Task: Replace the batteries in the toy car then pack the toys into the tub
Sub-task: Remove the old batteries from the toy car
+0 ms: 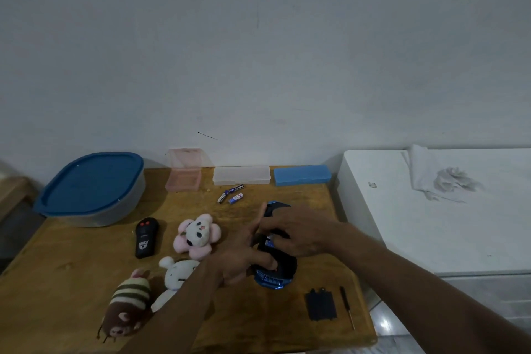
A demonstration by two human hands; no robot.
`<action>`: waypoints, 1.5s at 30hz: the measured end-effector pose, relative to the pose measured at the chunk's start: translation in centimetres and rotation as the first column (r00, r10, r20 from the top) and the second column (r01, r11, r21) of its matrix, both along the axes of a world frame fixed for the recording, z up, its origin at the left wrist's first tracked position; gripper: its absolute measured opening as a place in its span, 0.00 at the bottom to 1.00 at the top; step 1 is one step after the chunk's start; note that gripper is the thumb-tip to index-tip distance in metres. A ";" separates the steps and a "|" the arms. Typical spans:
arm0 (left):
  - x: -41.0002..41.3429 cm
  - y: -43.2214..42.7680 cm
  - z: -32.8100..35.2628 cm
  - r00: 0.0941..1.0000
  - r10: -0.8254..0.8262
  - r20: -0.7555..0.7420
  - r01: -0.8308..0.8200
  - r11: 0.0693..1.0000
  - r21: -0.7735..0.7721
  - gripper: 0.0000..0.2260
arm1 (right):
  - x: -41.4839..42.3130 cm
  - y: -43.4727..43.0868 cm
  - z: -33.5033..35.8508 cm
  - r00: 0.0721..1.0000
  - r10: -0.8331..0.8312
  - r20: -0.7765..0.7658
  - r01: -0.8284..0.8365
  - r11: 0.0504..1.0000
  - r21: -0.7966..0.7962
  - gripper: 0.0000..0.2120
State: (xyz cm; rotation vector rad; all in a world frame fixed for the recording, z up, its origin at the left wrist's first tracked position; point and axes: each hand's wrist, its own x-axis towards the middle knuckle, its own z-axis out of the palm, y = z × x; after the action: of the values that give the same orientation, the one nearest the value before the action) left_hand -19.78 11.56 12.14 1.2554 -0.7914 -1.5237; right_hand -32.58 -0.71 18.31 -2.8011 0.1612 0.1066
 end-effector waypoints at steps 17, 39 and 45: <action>-0.3 -0.1 0.4 0.986 0.159 0.039 -0.155 0.983 -0.103 0.51 | -1.3 1.3 -0.2 0.512 -0.775 -0.370 0.245 -0.281 0.928 0.07; -0.3 0.4 -0.7 0.925 0.352 0.143 -0.328 0.930 -0.168 0.53 | -0.9 3.9 0.2 0.439 -0.828 -0.350 0.553 -0.058 0.831 0.08; -0.3 0.5 -0.6 0.953 0.294 0.078 -0.277 0.945 -0.176 0.52 | -0.5 4.6 0.8 0.457 -0.866 -0.204 0.587 0.121 0.800 0.09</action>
State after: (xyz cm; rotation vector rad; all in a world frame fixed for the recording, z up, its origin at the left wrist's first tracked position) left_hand -20.10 12.09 11.54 1.2729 -0.7470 -1.1452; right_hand -33.10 3.88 19.10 -1.4597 1.1375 -0.4347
